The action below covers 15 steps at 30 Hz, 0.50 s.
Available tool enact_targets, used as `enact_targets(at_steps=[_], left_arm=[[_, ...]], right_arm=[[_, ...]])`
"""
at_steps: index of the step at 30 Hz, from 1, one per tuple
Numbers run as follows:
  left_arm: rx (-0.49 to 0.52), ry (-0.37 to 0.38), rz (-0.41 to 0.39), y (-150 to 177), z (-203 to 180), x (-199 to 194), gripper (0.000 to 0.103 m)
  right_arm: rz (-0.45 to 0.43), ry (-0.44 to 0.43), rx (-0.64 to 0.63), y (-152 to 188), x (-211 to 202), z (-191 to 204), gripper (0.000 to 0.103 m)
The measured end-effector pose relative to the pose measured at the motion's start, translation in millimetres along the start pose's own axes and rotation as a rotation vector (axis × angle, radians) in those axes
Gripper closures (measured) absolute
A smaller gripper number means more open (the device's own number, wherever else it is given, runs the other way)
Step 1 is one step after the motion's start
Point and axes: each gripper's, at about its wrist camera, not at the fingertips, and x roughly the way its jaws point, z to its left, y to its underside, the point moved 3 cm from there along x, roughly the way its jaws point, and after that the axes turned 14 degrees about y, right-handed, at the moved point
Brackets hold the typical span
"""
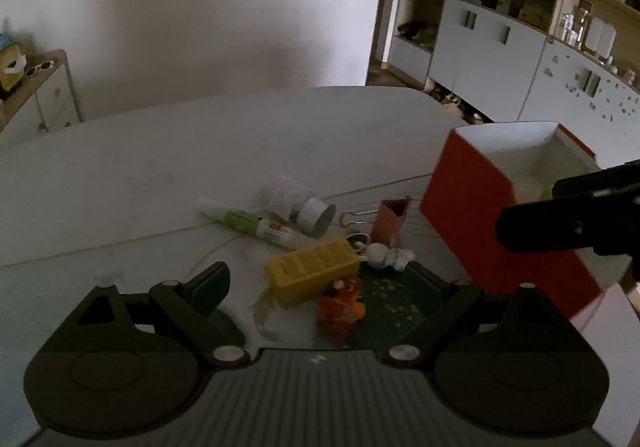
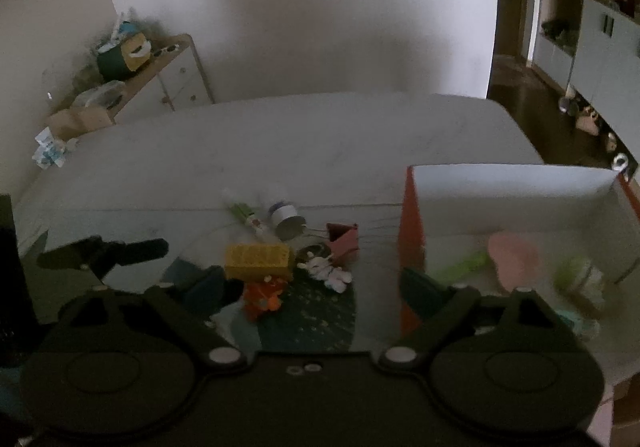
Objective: Organize rigid objects
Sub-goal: 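Grasp the yellow carton with the left gripper while the right gripper grasps the black binder clip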
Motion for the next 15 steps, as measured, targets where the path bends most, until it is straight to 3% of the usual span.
enact_targets(at_steps=[15], left_arm=[[-0.071,-0.078,0.011,5,21,53,0.009]], right_arm=[[0.163,0.071,0.141,-18,76,33,0.043]])
